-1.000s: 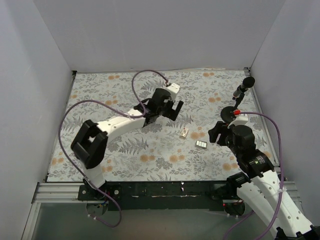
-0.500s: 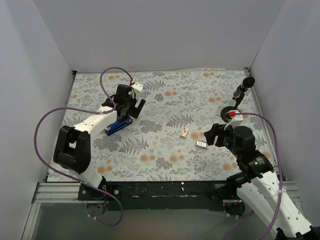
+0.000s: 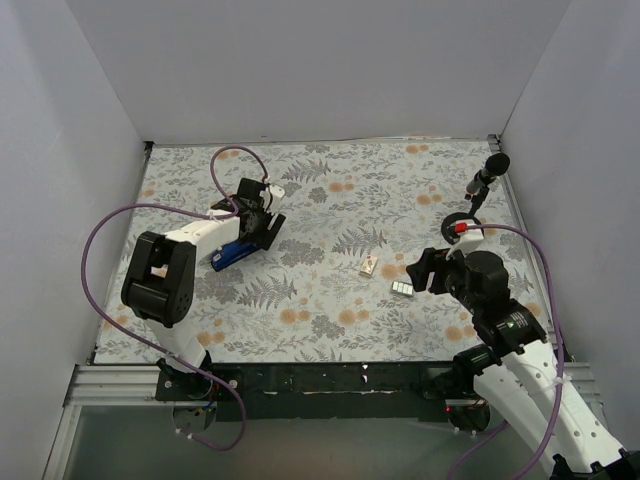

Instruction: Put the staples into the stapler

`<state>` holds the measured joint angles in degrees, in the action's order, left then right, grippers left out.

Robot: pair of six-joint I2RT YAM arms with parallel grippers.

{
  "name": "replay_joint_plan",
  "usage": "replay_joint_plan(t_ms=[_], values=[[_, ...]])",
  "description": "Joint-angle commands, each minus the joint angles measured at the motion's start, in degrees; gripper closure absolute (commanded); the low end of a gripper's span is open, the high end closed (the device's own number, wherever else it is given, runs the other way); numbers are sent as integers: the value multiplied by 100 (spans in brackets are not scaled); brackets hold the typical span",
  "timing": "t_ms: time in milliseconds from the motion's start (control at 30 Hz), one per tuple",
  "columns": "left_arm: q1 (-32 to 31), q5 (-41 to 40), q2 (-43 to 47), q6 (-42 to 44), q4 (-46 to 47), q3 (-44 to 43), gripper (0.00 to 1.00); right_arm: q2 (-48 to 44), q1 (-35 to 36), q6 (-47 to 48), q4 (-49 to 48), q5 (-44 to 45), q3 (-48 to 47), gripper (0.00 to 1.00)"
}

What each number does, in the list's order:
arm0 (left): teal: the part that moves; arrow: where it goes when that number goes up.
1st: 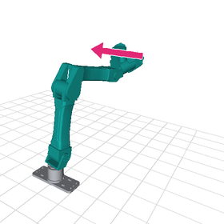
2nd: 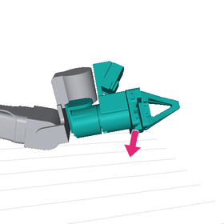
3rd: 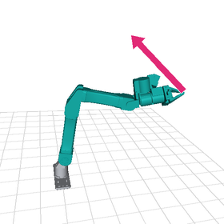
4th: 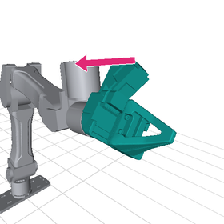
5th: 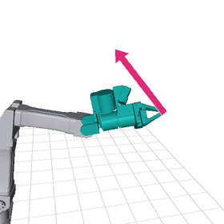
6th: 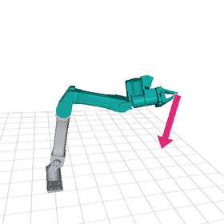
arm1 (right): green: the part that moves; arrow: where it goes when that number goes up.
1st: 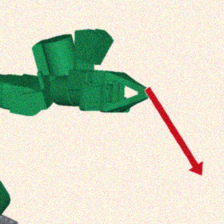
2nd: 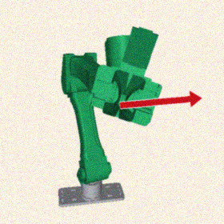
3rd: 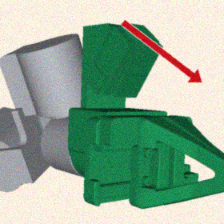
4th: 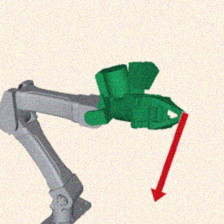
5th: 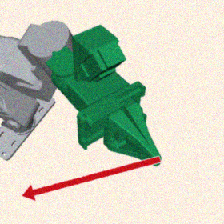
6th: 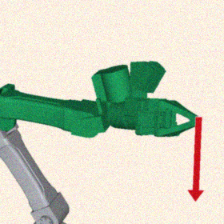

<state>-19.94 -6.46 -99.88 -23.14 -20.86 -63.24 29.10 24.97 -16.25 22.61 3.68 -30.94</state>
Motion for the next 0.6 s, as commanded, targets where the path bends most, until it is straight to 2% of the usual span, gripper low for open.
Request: replay_joint_plan(t_ms=[0,100,367,467,567], values=[[43,-136,91,90,-243,-74,27,34,-19,70,-152,-78,-79,26],[43,-40,170,99,-269,-56,32,25,-19,43,-195,-78,-70,27],[26,434,249,151,-357,-83,55,-1,-19,-45,-231,-140,-9,27],[-53,837,319,117,-471,-153,71,-19,-19,-54,-231,-157,-9,28],[-263,1181,398,64,-568,-206,74,-1,-19,-54,-274,-219,0,28]])
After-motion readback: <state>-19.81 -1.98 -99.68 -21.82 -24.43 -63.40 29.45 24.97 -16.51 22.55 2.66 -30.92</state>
